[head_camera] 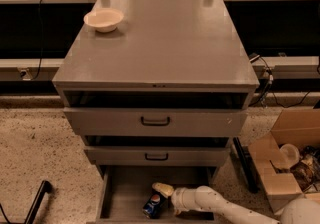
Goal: Pick pepsi can from bottom drawer and place on counter
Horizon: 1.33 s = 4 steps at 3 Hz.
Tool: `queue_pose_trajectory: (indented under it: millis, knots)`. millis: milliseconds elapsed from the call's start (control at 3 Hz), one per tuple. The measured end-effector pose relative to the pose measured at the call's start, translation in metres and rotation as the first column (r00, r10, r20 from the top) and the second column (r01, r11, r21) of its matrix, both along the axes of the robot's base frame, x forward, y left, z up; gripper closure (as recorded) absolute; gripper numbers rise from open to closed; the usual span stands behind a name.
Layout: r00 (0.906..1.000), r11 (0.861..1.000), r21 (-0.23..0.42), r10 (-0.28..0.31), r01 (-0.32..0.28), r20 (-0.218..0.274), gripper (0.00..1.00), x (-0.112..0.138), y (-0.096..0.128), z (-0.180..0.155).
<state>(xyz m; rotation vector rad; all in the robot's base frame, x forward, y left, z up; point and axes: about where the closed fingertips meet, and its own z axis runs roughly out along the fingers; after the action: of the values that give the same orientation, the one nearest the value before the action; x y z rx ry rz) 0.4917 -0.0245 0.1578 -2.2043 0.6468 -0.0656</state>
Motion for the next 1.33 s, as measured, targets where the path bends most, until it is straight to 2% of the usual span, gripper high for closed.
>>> queue_pose_trajectory:
  millis: [333, 667, 1000, 1333]
  knots:
    - [0.9999, 1.0, 0.014, -0.01, 0.01, 0.008, 0.0, 0.004, -0.002, 0.013]
    - [0.9999, 0.999, 0.029, -0.014, 0.014, -0.006, 0.0, 0.005, 0.0, 0.01]
    - [0.9998, 1.0, 0.019, -0.005, 0.005, -0.02, 0.0, 0.009, 0.007, 0.003]
    - [0.9996, 1.0, 0.012, 0.001, -0.001, -0.029, 0.04, 0.012, 0.013, -0.002]
